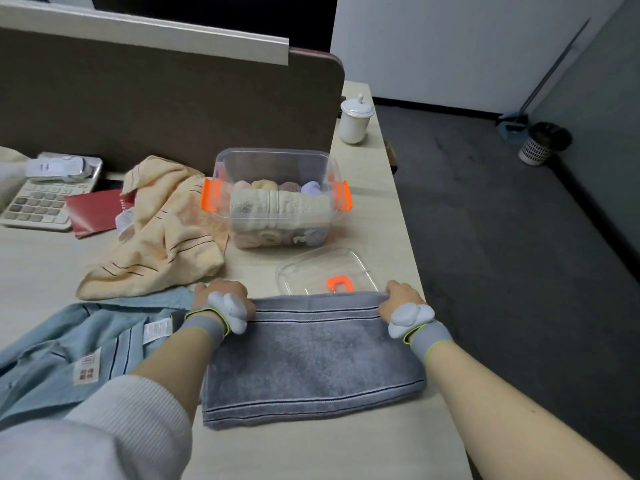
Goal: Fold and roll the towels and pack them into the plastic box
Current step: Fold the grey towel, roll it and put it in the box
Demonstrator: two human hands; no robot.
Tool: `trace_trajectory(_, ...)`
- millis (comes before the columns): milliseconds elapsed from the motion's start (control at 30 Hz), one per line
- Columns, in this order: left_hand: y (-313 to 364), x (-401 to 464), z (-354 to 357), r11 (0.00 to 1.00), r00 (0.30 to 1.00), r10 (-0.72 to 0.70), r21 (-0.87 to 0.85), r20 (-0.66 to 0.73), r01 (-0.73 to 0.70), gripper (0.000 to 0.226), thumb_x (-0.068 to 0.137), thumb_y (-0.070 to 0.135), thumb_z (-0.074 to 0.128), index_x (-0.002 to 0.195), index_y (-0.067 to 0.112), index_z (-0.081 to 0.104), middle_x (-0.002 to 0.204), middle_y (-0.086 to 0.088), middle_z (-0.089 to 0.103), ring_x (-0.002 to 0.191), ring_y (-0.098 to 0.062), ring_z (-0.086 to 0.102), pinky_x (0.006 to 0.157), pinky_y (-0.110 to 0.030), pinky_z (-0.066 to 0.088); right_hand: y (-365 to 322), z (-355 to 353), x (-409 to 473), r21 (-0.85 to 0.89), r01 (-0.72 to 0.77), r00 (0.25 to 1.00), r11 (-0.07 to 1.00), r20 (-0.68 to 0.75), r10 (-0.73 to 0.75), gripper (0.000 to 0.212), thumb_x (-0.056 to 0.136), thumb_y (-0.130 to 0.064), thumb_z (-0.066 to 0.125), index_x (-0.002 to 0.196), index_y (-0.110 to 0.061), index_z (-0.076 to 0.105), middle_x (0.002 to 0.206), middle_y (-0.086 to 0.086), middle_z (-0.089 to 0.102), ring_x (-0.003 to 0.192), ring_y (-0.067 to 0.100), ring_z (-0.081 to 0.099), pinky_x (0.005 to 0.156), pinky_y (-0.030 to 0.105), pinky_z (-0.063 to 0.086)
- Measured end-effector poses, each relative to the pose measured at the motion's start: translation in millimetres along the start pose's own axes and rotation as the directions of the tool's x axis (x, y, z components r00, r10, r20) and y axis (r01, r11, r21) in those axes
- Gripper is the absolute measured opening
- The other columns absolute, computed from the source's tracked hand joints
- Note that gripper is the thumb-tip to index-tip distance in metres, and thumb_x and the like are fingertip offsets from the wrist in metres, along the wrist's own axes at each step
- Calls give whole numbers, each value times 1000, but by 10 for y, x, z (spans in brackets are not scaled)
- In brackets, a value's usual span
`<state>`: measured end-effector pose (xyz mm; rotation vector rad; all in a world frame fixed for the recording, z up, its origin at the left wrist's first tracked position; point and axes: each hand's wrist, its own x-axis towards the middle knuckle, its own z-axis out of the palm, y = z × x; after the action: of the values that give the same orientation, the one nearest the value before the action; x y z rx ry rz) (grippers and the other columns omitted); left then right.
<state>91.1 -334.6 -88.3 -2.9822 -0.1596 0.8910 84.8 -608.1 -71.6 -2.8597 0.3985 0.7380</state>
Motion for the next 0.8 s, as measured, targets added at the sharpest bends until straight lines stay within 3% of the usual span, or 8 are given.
trace_trajectory(67, -25, -81, -60, 998, 999, 2, -60, 43, 1, 6, 78, 19, 50, 77, 17, 55, 99, -2, 57, 96, -23, 54, 83, -26, 37, 19, -47, -33, 8, 33, 999, 999, 41, -33, 11, 88, -6, 44, 93, -13, 49, 121, 16, 54, 89, 25, 44, 70, 24, 36)
trace_trajectory(133, -29, -188, -101, 995, 999, 8, -102, 43, -3, 19, 81, 20, 50, 93, 15, 64, 107, -4, 59, 98, -23, 55, 76, -22, 38, 46, -92, -96, 6, 38, 999, 999, 36, -38, 16, 89, -7, 44, 94, -10, 59, 117, 17, 53, 89, 25, 45, 66, 23, 38)
trace_trajectory(200, -7, -340, -139, 995, 1000, -2, -102, 22, 4, 33, 87, 21, 47, 116, 14, 61, 126, -5, 58, 117, -24, 54, 87, -23, 41, 82, -125, -169, 11, 24, 1000, 1000, 3, -24, 27, 89, -8, 44, 109, -8, 62, 126, 17, 48, 106, 32, 53, 82, 28, 46)
trace_trajectory(267, 33, -508, -173, 993, 1000, -24, -116, 1, 24, 37, 91, 22, 45, 125, 15, 56, 136, -5, 53, 126, -24, 49, 98, -25, 39, 115, -159, -263, 13, 22, 1000, 1000, -14, -22, 30, 87, -9, 47, 113, -7, 62, 129, 17, 51, 117, 33, 54, 92, 29, 46)
trace_trajectory(467, 186, -1034, -276, 973, 990, -72, -225, -123, 43, 38, 96, 21, 38, 129, 10, 51, 138, -11, 51, 127, -27, 48, 101, -29, 39, 206, -294, -622, 86, 64, 996, 994, -60, -59, 24, 88, -7, 47, 108, -6, 58, 118, 14, 59, 104, 30, 59, 83, 31, 46)
trace_trajectory(633, 349, -1640, -372, 930, 948, -148, -366, -283, 36, 35, 97, 17, 37, 129, 8, 51, 135, -13, 50, 125, -30, 47, 98, -27, 37, 368, -454, -1063, 234, 152, 968, 960, -231, -97, 5, 93, -7, 39, 91, -9, 43, 106, 15, 56, 83, 28, 46, 71, 29, 38)
trace_trajectory(733, 392, -1901, -376, 845, 923, -179, -533, -342, -33, 35, 96, 14, 38, 125, 7, 55, 132, -16, 53, 122, -31, 48, 98, -31, 37, 400, -597, -1312, 385, 221, 920, 896, -386, -61, 18, 95, -12, 38, 105, -7, 52, 115, 20, 59, 93, 35, 58, 75, 35, 47)
trace_trajectory(800, 400, -2007, -354, 768, 907, -200, -634, -372, -91, 33, 95, 10, 39, 119, 0, 59, 119, -20, 58, 106, -29, 53, 87, -32, 38, 391, -706, -1423, 447, 269, 881, 853, -472, -30, 25, 95, -14, 40, 116, -8, 54, 118, 20, 59, 105, 38, 58, 79, 36, 46)
